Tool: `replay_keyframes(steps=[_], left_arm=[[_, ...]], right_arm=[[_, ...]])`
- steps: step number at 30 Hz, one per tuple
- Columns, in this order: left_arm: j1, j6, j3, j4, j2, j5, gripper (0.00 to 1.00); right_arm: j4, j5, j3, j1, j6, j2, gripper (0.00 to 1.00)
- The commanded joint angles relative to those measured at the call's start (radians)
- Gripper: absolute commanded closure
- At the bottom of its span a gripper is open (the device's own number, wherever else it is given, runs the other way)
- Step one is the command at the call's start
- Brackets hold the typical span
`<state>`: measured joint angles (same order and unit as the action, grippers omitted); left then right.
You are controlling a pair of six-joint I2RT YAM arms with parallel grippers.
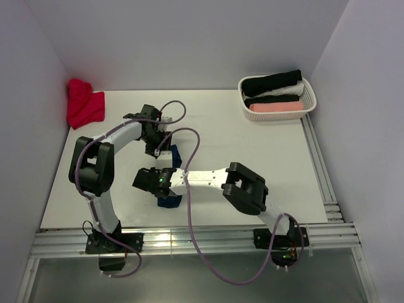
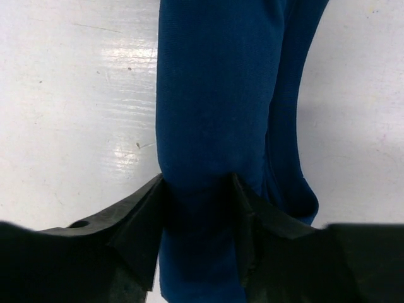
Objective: Roll the t-shirts
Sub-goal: Roll the tshirt
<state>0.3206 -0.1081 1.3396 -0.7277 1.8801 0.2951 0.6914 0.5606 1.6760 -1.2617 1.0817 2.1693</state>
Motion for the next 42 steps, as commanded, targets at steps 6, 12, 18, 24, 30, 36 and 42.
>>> replay_keyframes(steps=[6, 12, 18, 24, 30, 36, 42], left_arm=[[-0.04, 0.033, 0.138, -0.027, -0.001, 0.123, 0.34], [-0.113, 0.076, 0.165, -0.053, -0.006, 0.231, 0.32], [-0.147, 0.138, 0.119, -0.047, -0.003, 0.3, 0.32], [-0.149, 0.162, 0.058, -0.016, 0.033, 0.363, 0.32], [-0.149, 0.166, 0.004, 0.025, 0.085, 0.432, 0.32], [-0.147, 0.128, -0.031, 0.076, 0.108, 0.408, 0.36], [-0.103, 0.045, -0.057, 0.103, 0.088, 0.212, 0.44]], right_arm=[[-0.162, -0.123, -0.249, 0.021, 0.027, -0.101, 0.62], [-0.496, -0.255, -0.514, 0.07, 0.044, -0.233, 0.64], [-0.875, -0.41, -0.769, 0.139, 0.084, -0.309, 0.65], [-1.136, -0.485, -0.924, 0.186, 0.141, -0.31, 0.65], [-1.351, -0.544, -1.006, 0.209, 0.19, -0.258, 0.66], [-1.403, -0.556, -1.027, 0.219, 0.211, -0.223, 0.66], [-1.321, -0.536, -1.004, 0.22, 0.198, -0.233, 0.59]])
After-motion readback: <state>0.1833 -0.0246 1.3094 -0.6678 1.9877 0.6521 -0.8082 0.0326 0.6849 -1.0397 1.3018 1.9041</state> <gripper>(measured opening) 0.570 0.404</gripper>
